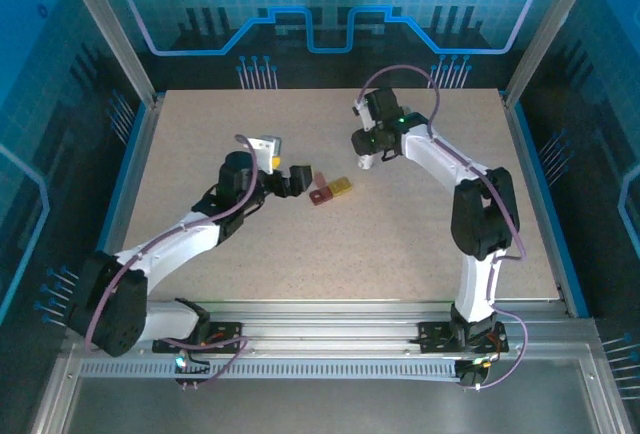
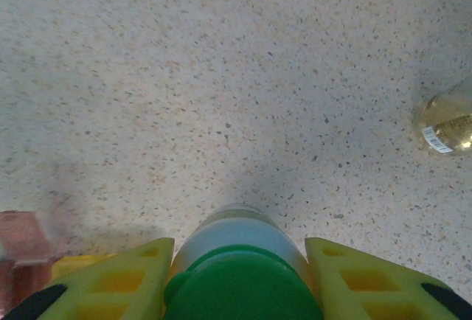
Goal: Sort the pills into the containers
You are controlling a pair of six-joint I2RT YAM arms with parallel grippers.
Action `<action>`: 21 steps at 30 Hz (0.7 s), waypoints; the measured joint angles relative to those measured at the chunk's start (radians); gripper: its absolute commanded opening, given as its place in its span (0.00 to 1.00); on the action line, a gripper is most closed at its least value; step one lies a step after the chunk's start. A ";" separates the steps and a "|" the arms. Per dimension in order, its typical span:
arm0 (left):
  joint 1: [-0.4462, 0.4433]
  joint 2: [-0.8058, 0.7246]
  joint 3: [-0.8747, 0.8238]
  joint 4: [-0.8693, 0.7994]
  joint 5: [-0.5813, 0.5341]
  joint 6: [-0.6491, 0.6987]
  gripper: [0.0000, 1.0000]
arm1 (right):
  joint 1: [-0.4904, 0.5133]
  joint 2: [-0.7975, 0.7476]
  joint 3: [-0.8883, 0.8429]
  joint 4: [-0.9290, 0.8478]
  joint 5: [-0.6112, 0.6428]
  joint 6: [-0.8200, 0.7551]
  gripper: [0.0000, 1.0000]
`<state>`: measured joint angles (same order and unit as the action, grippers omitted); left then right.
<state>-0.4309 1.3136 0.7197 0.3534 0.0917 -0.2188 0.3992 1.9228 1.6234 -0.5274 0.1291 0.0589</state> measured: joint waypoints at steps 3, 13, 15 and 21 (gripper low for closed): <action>-0.027 0.054 -0.002 0.093 0.061 0.123 0.99 | 0.004 -0.079 -0.028 -0.005 -0.042 -0.008 0.16; -0.027 0.165 -0.019 0.385 0.382 0.329 0.99 | 0.021 -0.457 -0.159 -0.009 -0.366 -0.122 0.15; -0.027 0.176 -0.017 0.405 0.434 0.333 0.99 | 0.021 -0.510 -0.189 -0.004 -0.443 -0.143 0.15; -0.034 0.178 -0.010 0.440 0.516 0.334 0.99 | 0.022 -0.558 -0.224 0.018 -0.631 -0.160 0.15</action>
<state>-0.4644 1.4914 0.7094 0.7937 0.6079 0.1154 0.4213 1.3647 1.3991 -0.5095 -0.5022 -0.1009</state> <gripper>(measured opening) 0.990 0.402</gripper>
